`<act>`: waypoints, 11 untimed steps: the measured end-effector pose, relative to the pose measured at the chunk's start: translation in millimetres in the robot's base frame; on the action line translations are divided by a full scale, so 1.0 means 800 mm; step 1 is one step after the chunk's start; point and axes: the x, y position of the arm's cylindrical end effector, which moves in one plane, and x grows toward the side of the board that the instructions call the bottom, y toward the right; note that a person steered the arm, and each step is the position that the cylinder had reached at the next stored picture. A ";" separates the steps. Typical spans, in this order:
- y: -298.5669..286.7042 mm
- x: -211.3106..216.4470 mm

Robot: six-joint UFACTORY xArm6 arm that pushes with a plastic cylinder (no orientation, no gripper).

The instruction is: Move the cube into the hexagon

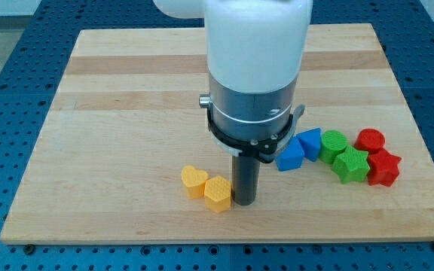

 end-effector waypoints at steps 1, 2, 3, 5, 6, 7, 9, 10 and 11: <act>0.022 -0.030; 0.064 -0.037; 0.098 -0.037; 0.128 -0.079; 0.128 -0.101; 0.127 -0.123; 0.109 -0.131; 0.094 -0.113; 0.076 -0.095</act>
